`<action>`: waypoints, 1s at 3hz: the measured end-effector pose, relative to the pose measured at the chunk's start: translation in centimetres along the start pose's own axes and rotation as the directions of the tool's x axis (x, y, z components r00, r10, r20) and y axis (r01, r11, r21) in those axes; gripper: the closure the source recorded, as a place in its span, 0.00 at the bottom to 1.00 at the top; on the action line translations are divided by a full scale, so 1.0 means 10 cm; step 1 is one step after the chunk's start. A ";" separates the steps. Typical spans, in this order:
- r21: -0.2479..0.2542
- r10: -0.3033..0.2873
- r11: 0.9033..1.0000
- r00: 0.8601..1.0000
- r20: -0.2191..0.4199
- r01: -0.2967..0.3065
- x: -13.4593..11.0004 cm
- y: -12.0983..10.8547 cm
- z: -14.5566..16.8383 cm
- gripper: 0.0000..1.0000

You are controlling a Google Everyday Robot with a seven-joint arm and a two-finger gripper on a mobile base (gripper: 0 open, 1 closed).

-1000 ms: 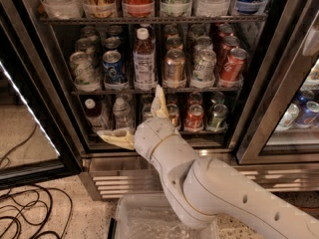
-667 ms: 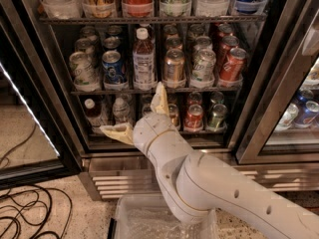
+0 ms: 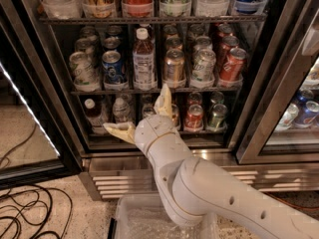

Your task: Pick orange can from middle shelf of fridge

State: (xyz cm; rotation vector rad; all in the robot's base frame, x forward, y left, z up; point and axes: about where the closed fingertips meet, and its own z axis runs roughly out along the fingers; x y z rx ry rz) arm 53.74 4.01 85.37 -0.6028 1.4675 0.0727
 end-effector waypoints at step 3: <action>0.407 -0.005 0.913 1.000 0.027 -0.006 0.24 -0.48 0.04 0.19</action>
Offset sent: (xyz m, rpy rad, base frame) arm 0.0354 -0.0697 -0.0115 0.0590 -0.1805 -0.5188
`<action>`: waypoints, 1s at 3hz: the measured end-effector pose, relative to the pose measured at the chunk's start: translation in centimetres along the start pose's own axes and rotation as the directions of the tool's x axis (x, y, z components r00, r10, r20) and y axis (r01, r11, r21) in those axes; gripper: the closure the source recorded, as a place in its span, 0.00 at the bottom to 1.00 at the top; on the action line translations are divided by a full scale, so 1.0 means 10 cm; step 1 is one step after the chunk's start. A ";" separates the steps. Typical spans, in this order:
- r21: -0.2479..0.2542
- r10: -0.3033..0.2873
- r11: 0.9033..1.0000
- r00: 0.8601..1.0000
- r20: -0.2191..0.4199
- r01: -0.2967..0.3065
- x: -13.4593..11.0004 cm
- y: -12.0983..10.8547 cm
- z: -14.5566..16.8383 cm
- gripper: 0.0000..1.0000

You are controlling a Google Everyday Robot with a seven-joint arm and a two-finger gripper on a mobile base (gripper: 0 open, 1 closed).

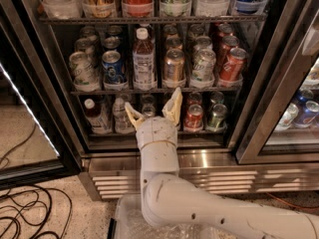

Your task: Pick orange can from middle shelf of fridge

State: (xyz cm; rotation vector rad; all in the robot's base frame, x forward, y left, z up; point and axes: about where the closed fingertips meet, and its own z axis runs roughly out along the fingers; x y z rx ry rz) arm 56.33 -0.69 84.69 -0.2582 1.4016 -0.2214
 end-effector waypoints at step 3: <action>0.136 0.093 0.986 0.996 0.005 -0.093 0.22 -0.41 0.03 0.27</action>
Offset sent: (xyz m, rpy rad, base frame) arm -0.0074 -0.0506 -0.0062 0.0894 -0.0468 -0.1463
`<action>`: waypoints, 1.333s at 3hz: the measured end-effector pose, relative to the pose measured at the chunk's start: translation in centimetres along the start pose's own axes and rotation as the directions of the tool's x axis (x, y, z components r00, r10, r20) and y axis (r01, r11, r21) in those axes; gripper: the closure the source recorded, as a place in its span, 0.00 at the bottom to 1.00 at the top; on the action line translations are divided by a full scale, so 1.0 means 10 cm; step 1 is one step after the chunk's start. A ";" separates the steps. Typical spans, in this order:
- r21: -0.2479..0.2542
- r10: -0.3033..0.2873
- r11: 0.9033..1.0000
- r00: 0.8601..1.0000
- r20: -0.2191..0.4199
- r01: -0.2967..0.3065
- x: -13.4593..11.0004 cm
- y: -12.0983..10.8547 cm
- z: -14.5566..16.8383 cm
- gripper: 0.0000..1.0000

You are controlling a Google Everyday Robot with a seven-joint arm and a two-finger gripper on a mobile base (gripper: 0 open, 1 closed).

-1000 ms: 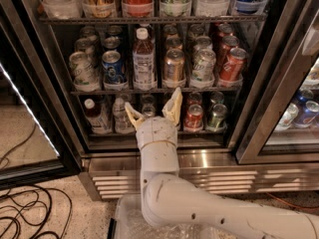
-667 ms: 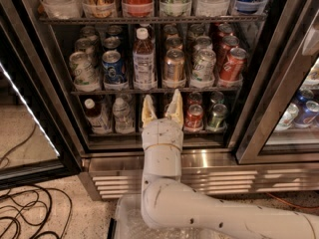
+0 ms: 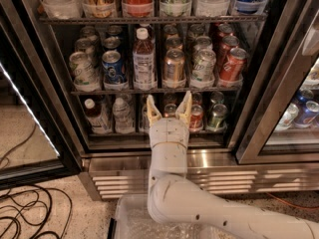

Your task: Pick orange can from middle shelf of fridge

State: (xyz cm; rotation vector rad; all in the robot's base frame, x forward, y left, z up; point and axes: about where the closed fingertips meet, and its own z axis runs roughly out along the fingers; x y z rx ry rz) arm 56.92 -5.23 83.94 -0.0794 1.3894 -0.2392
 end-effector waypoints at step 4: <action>0.022 0.056 0.998 0.995 0.078 -0.058 -0.03 -0.04 0.55 0.32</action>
Offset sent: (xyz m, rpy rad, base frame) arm 0.0471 0.0014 0.0062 0.0676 -0.0690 0.0422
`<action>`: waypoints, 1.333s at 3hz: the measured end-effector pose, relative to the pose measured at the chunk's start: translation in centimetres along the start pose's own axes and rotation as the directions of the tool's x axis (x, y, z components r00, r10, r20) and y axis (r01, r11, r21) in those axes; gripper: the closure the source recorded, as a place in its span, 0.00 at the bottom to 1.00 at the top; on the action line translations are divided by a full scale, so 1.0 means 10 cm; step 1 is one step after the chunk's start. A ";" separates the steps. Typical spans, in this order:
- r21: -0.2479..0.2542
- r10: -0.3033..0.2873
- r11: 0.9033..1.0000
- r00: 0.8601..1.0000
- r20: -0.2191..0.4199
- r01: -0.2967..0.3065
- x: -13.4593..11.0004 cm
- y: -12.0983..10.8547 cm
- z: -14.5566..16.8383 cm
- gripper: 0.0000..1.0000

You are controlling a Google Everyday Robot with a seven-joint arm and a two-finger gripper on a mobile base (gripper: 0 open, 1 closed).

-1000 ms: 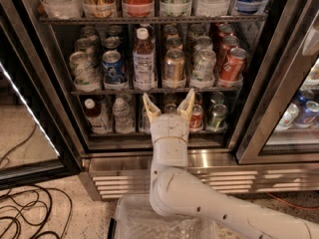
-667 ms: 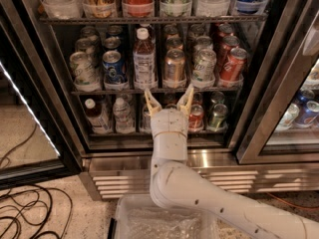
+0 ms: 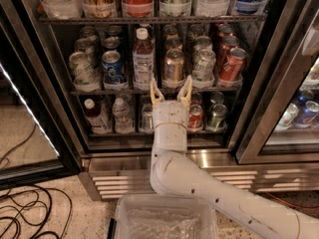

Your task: Pick orange can from middle shelf of fridge

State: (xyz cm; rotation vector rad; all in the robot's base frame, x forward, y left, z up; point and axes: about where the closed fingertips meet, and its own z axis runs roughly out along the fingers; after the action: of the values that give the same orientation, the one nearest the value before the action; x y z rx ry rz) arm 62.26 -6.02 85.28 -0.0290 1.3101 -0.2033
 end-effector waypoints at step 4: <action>0.019 -0.026 0.999 0.998 -0.052 0.027 0.20 -0.21 0.47 0.30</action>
Offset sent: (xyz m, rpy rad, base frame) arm 0.0374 -0.0134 -0.0128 0.0015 0.0593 -0.0011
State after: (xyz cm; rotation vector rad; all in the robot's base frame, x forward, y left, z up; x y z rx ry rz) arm 67.00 -8.90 84.84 -0.0247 1.3596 -0.2403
